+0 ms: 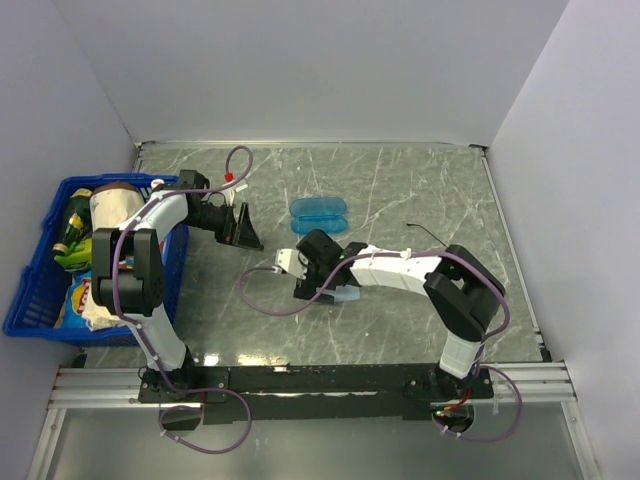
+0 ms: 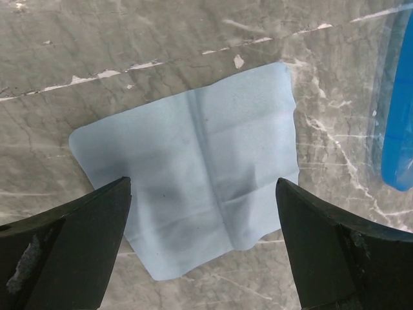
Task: Organize the sunglasses
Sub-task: Move the glasses cleaning cloth to the center of the board, then pick up the glasses cleaning cloth from the center of the board.
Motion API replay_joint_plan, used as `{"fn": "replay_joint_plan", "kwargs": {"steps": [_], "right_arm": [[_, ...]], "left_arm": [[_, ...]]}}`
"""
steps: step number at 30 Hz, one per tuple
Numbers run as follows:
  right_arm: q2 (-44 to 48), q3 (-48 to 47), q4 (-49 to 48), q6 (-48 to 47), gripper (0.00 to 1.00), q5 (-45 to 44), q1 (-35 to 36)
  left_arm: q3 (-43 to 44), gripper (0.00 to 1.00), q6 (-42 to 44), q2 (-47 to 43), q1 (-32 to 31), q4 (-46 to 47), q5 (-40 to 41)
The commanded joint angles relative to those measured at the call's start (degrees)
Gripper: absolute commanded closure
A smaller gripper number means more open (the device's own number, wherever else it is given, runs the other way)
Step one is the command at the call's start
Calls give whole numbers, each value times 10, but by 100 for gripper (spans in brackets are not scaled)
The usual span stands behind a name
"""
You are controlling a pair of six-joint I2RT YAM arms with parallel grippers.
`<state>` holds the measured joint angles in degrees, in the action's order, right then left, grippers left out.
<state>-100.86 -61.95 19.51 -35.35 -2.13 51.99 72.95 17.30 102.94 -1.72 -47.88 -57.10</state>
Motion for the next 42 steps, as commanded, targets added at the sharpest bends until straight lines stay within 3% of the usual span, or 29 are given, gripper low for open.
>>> {"fn": "replay_joint_plan", "kwargs": {"steps": [1, 8, 11, 27, 32, 42], "right_arm": [[46, -38, 16, 25, 0, 48, -34], [103, -48, 67, 55, 0, 226, -208], [100, -43, 79, 55, 0, 266, -234], [5, -103, 160, 90, 32, 400, -310], [-26, -119, 170, 105, 34, 422, -327], [-57, -131, 166, 138, 34, 444, -348]], "left_arm": [[4, 4, 12, 11, 7, -2, -14], [34, 3, 19, 18, -28, -5, 65], [47, 1, 23, 45, -57, -6, 86], [150, 18, -60, 159, -178, 24, 126], [188, 21, -65, 194, -189, 12, 113], [178, 30, -82, 212, -221, 40, 106]]}}
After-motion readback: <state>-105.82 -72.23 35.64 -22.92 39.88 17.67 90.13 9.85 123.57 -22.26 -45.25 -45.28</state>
